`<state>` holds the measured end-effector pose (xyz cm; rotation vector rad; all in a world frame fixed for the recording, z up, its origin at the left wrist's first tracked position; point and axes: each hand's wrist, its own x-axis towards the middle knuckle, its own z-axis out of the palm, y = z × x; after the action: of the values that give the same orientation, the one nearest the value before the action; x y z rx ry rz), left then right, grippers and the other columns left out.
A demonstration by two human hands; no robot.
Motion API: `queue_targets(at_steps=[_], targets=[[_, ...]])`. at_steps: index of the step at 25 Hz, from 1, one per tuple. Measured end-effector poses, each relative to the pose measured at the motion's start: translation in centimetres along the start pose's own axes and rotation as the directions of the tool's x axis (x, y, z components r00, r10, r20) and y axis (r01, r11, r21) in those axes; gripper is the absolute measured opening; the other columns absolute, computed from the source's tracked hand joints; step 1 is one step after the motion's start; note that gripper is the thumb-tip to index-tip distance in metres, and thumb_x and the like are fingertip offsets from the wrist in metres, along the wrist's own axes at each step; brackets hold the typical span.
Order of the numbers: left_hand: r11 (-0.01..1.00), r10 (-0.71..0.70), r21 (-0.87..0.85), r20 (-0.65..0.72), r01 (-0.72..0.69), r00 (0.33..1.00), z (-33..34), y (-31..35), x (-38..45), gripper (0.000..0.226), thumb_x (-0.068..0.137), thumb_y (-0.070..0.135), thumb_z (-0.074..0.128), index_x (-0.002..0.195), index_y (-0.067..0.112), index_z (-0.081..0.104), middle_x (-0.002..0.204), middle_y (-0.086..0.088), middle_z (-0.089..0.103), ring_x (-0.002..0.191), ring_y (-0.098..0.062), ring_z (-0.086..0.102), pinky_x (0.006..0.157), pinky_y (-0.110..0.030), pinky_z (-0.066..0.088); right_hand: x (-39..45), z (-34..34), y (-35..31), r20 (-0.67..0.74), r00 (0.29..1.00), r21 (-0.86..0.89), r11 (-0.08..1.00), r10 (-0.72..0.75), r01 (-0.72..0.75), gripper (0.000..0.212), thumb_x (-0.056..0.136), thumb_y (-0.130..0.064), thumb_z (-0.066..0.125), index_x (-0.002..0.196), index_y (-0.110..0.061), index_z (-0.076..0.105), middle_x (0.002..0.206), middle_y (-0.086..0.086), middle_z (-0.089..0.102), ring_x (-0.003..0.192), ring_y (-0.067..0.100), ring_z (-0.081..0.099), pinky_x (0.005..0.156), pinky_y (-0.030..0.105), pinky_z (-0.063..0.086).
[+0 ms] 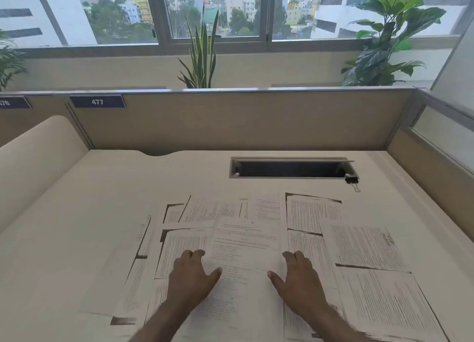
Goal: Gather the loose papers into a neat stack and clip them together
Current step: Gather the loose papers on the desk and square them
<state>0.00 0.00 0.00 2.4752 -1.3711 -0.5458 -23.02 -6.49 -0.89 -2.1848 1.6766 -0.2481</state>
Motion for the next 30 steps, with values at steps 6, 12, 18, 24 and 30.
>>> queue_targets(at_steps=[6,12,18,24,30], targets=[[0.991,-0.132,-0.002,0.088,0.132,0.987,1.9,0.8,-1.0,0.093,0.074,0.055,0.075,0.143,0.014,0.029,0.141,-0.01,0.032,0.125,-0.032,0.046,0.1,-0.041,0.048,-0.4,1.9,-0.3,0.097,0.995,0.048,0.999,0.011,-0.015,0.057,0.087,-0.052,0.053,0.132,-0.02,0.043,0.126,-0.001,0.045,0.118,0.019,0.043,0.094,0.03,0.044],[0.949,-0.153,-0.265,0.082,0.17,0.985,1.7,1.0,-0.6,0.053,0.078,0.032,0.079,0.121,0.014,0.054,0.117,-0.001,0.064,0.095,-0.018,0.061,0.083,-0.03,0.051,0.2,2.2,0.2,-0.052,0.999,0.052,0.999,0.014,-0.011,0.058,0.088,-0.047,0.055,0.137,-0.018,0.047,0.13,0.0,0.048,0.121,0.019,0.044,0.1,0.029,0.039],[0.886,-0.209,-0.421,0.014,0.196,0.978,1.0,-0.4,0.0,0.018,0.093,0.025,0.064,0.104,0.012,0.065,0.1,-0.002,0.072,0.086,-0.02,0.067,0.075,-0.034,0.055,0.8,1.8,2.8,-0.003,0.991,0.027,0.99,0.135,-0.135,0.075,0.095,-0.055,0.043,0.154,-0.014,0.02,0.164,0.01,0.013,0.152,0.026,0.009,0.121,0.036,0.012],[0.82,-0.222,-0.53,0.052,0.216,0.974,1.6,-0.5,0.0,0.024,0.094,0.019,0.064,0.116,0.009,0.064,0.104,-0.004,0.073,0.09,-0.022,0.07,0.077,-0.035,0.056,0.8,1.9,2.3,-0.077,0.996,0.06,0.998,0.036,-0.031,0.056,0.098,-0.03,0.047,0.149,-0.012,0.034,0.148,0.008,0.046,0.137,0.023,0.04,0.112,0.031,0.034],[0.633,-0.231,-0.7,0.238,0.331,0.943,1.2,-0.7,-0.1,0.017,0.092,0.004,0.063,0.108,0.006,0.066,0.1,-0.009,0.076,0.086,-0.024,0.074,0.073,-0.035,0.06,-0.1,0.5,-1.0,-0.159,0.987,0.379,0.925,0.03,0.033,0.043,0.09,-0.026,0.059,0.132,-0.023,0.057,0.109,-0.004,0.072,0.094,0.016,0.067,0.081,0.028,0.051]])
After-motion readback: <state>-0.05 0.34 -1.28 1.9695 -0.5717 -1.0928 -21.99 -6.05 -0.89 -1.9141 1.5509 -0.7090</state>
